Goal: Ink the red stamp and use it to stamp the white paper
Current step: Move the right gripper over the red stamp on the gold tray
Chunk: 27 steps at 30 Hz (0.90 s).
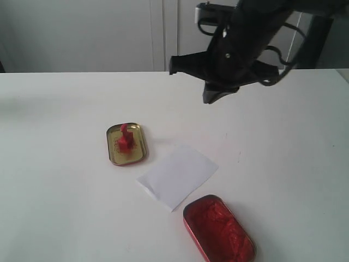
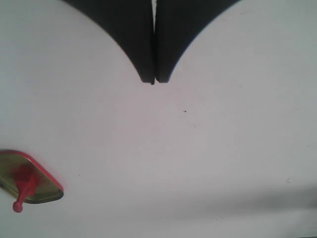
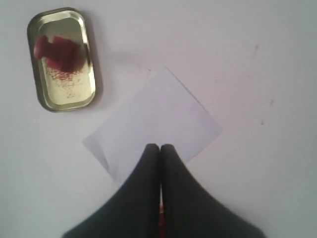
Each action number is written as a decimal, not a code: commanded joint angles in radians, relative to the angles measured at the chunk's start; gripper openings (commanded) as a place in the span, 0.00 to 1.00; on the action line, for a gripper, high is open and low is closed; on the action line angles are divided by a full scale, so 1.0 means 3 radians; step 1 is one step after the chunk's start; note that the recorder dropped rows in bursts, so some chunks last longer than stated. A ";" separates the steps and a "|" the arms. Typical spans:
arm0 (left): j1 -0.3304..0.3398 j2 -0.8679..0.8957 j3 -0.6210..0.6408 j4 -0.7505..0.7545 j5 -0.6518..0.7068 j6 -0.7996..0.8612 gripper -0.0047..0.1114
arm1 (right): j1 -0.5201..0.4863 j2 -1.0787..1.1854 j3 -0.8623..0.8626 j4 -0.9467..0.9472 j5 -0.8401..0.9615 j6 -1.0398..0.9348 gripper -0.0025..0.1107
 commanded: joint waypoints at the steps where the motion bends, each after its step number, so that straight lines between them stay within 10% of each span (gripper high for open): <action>1: 0.0002 -0.0015 0.0013 0.0000 -0.0009 -0.0008 0.04 | 0.0212 0.0326 -0.0388 -0.0055 0.0148 0.0164 0.02; 27: 0.0002 -0.0015 0.0013 0.0000 -0.0009 -0.0008 0.04 | 0.0754 0.1653 -0.2072 -0.0115 0.0390 0.0495 0.02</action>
